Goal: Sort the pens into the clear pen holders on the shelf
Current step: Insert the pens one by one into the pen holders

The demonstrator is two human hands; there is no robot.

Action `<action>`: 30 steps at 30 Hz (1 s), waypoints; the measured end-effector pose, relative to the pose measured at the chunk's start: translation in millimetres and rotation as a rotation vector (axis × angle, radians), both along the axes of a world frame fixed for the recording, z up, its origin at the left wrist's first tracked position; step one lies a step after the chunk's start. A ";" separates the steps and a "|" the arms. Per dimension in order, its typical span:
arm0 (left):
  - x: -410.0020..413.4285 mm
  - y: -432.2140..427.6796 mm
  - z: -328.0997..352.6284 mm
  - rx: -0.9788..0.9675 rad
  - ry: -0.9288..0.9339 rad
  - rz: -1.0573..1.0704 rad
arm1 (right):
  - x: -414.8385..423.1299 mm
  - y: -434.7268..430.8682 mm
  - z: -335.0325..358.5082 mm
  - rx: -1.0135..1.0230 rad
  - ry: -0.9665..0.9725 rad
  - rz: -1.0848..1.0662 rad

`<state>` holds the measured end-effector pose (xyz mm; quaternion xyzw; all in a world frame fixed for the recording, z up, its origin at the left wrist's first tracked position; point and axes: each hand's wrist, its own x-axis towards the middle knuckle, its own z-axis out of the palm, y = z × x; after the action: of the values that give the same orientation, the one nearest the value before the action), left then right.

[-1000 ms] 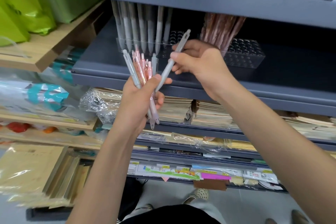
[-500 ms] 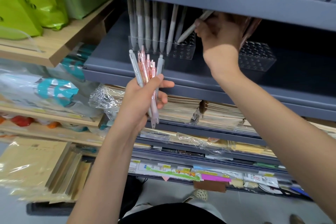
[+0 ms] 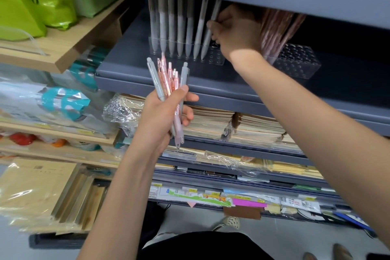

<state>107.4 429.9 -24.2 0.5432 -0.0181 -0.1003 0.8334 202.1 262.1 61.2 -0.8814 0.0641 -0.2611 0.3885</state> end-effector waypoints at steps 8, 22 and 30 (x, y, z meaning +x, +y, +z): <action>1.4 2.9 2.7 0.004 0.001 0.010 | 0.9 -0.9 0.4 -0.137 0.041 0.013; -2.5 -0.7 4.8 0.035 -0.083 -0.016 | -46.7 -4.4 -0.7 0.226 0.070 0.272; -6.5 -20.3 7.8 -0.017 -0.117 -0.098 | -80.3 -13.2 -2.3 0.214 0.359 0.497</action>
<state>100.9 409.6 -16.4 0.5395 -0.0941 -0.1089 0.8296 121.8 248.9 59.0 -0.8562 -0.0586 0.0097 0.5133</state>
